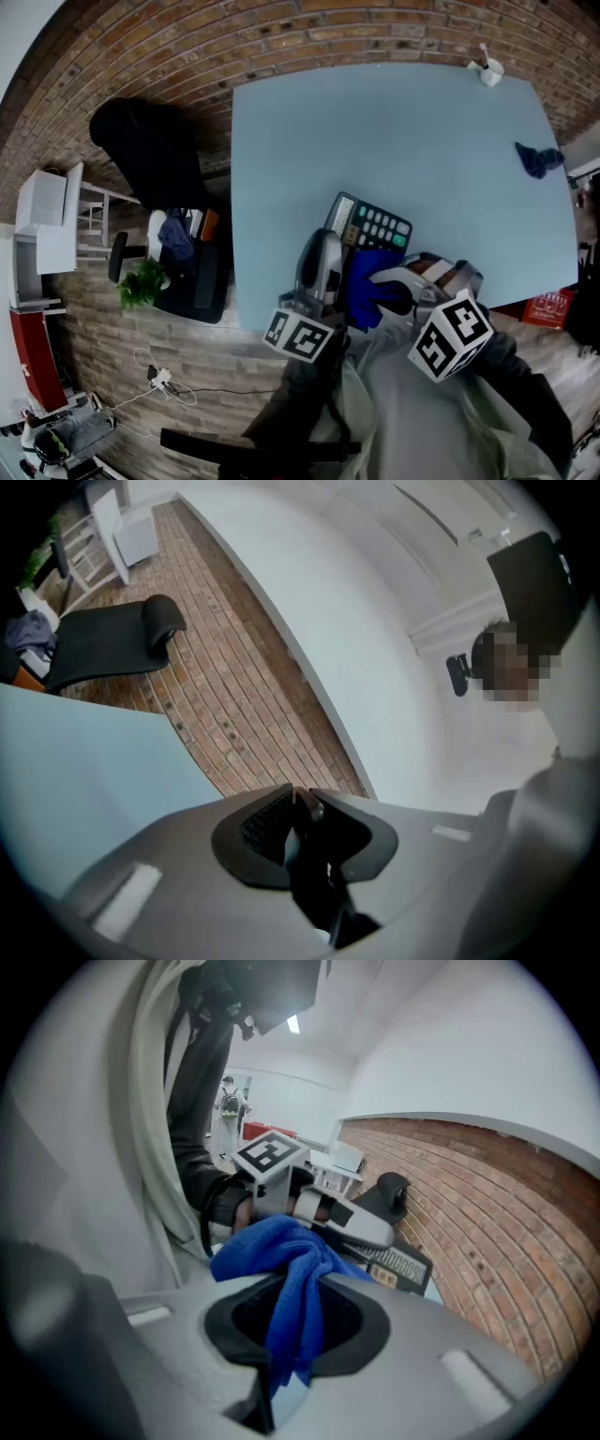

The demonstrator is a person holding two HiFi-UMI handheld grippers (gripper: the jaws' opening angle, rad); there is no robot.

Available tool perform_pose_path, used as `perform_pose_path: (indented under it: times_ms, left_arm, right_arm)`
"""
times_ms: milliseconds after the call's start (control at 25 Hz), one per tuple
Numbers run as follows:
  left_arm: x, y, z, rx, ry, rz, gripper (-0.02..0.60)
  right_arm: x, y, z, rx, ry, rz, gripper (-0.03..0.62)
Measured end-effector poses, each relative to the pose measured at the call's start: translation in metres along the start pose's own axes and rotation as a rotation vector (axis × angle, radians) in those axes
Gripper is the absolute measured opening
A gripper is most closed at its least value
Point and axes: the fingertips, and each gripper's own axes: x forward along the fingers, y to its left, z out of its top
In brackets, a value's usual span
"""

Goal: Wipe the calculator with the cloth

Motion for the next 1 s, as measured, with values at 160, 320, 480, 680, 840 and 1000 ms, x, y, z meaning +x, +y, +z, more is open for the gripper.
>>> perform_pose_path:
  times_ms: [160,320,480,680,840,1000]
  left_arm:
    - [0.003,-0.005,-0.005,-0.002,0.018,-0.017,0.057]
    - [-0.001,-0.003,0.000,-0.010,0.008,-0.015,0.057]
    - [-0.003,0.001,-0.001,-0.022,0.010,-0.007,0.057]
    - [0.000,0.002,0.000,-0.031,0.008,-0.016,0.057]
    - [0.001,0.002,0.000,-0.038,0.011,-0.024,0.055]
    - [-0.001,0.000,0.000,-0.045,0.015,-0.027,0.058]
  right_arm:
    - [0.001,-0.013,0.006,0.011,-0.024,-0.050,0.051]
    - [-0.019,-0.056,-0.024,0.117,0.018,-0.241,0.051]
    - [-0.027,-0.070,-0.050,0.212,0.052,-0.285,0.051]
    - [-0.018,-0.023,-0.013,0.170,-0.060,-0.069,0.052]
    - [-0.011,-0.016,-0.005,0.114,-0.074,-0.050,0.052]
    - [-0.027,-0.064,-0.049,0.178,0.003,-0.282,0.052]
